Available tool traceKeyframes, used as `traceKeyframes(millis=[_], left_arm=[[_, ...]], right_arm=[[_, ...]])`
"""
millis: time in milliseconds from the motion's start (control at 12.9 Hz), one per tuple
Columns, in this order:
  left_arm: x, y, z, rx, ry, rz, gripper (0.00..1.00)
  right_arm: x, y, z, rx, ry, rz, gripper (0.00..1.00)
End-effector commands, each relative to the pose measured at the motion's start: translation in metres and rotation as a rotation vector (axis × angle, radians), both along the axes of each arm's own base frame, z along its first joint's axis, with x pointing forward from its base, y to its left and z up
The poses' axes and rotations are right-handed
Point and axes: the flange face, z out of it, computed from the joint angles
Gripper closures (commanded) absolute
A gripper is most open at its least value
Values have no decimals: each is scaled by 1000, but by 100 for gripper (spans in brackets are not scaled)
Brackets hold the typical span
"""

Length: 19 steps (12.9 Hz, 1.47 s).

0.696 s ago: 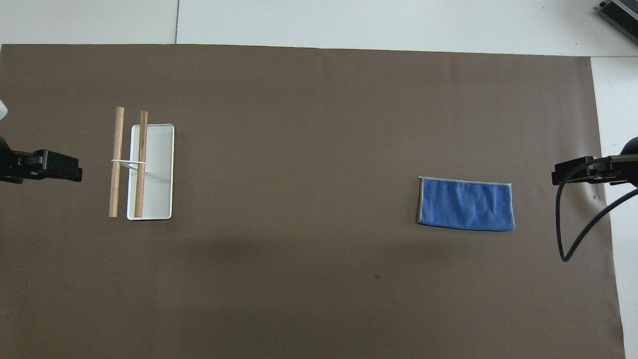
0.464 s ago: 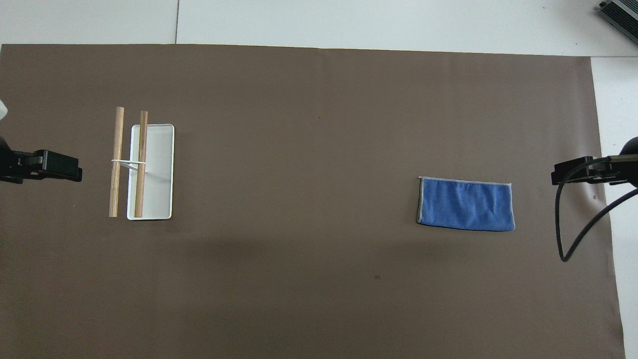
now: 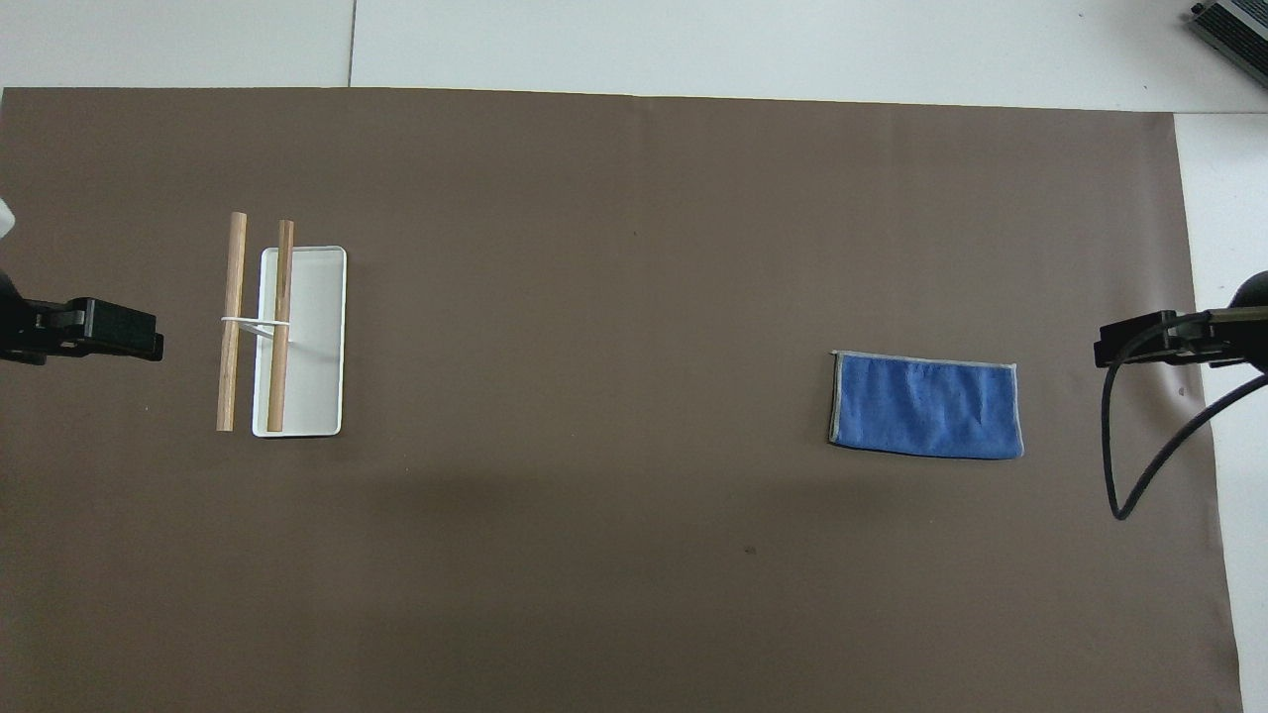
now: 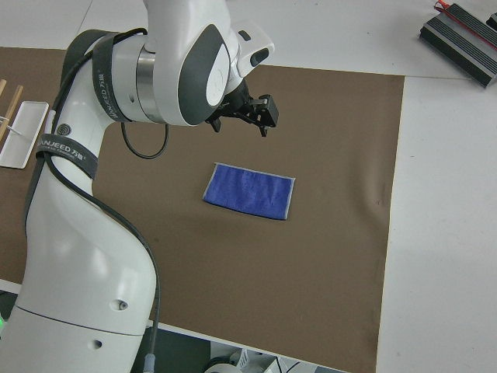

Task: Right arm passes towel to left arm to hang

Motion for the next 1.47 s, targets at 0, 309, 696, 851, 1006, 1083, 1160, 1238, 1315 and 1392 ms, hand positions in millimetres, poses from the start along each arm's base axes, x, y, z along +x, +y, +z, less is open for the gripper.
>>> traceKeyframes(millis=[0,309,696,851,1006,1083,1160,1238,1315,1392], left_arm=[[-8,2,1,10,6,-4,0],[-8,2,1,10,6,-4,0],[-8,2,1,10,6,-4,0],[-8,2,1,10,4,-4,0],[-8,2,1,10,4,-4,0],[-8,2,1,10,6,-4,0],[-8,2,1,10,4,-4,0],[-8,2,1,10,4,-4,0],[-8,2,1,10,4,-4,0],[-8,2,1,10,4,-4,0]], right_arm=[[-4,-1,1,-5,2,-10,0],[-5,0,-1,-5,7,-6,0],[-5,0,0,-5,2,-6,0],[-3,0,-5,-5,-7,-7,0],[-2,1,-26,-4,-18,-1,0],[0,2,-43,-4,-25,3,0],[2,9,-67,-4,-36,19,0],[3,12,-88,-2,-54,26,0],[6,13,-108,-3,-62,32,0],[7,13,-137,-5,-54,36,0]])
